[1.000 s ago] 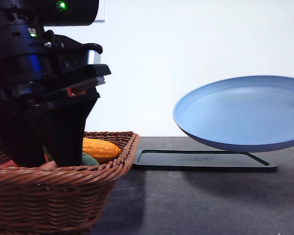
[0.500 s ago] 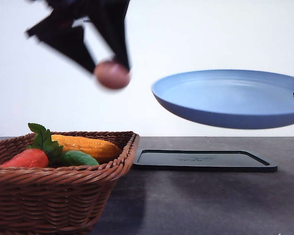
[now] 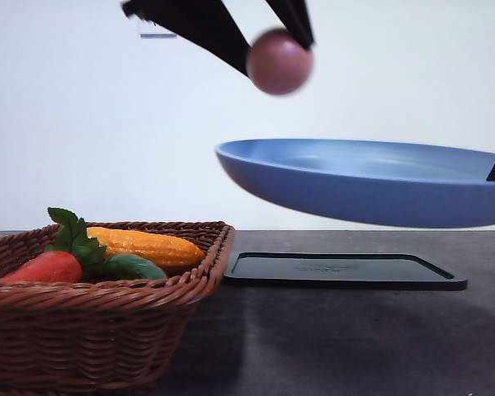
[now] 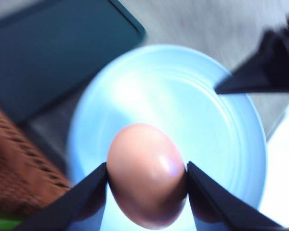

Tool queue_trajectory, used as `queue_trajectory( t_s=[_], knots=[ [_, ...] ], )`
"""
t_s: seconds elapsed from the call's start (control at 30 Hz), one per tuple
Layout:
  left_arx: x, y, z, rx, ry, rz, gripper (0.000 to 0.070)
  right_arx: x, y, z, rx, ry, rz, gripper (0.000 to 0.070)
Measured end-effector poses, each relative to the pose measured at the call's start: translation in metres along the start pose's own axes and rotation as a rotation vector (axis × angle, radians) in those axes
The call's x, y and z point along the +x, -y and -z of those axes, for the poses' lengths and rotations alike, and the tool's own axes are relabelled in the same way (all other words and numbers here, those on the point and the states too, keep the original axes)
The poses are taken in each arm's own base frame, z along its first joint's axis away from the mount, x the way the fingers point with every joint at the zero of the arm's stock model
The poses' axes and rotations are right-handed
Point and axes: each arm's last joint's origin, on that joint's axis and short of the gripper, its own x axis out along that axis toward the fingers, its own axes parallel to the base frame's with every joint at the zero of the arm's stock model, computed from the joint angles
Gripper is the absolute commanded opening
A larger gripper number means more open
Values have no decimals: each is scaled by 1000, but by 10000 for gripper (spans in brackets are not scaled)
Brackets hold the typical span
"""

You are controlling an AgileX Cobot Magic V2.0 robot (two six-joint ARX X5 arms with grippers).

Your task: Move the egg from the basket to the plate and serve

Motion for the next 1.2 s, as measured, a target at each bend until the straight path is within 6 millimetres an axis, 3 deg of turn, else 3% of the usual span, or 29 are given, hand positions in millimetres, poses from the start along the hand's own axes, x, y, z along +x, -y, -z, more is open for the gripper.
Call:
queue_trajectory(
  t_s=[0.47,0.63,0.83,1.2],
  knots=[
    [50,18,13,58,-142,11,166,5,-4,0,-28,-15,-11,0],
    [52,19,13,63,-140,13,193,5,-3,0,-27,-14,-8,0],
    [52,19,12,66,-129,16,402,5,-3,0,-28,-14,-8,0],
    [40,21,-3,70,-58,8,412,6,-3,-1,-22,-21,-8,0]
  ],
)
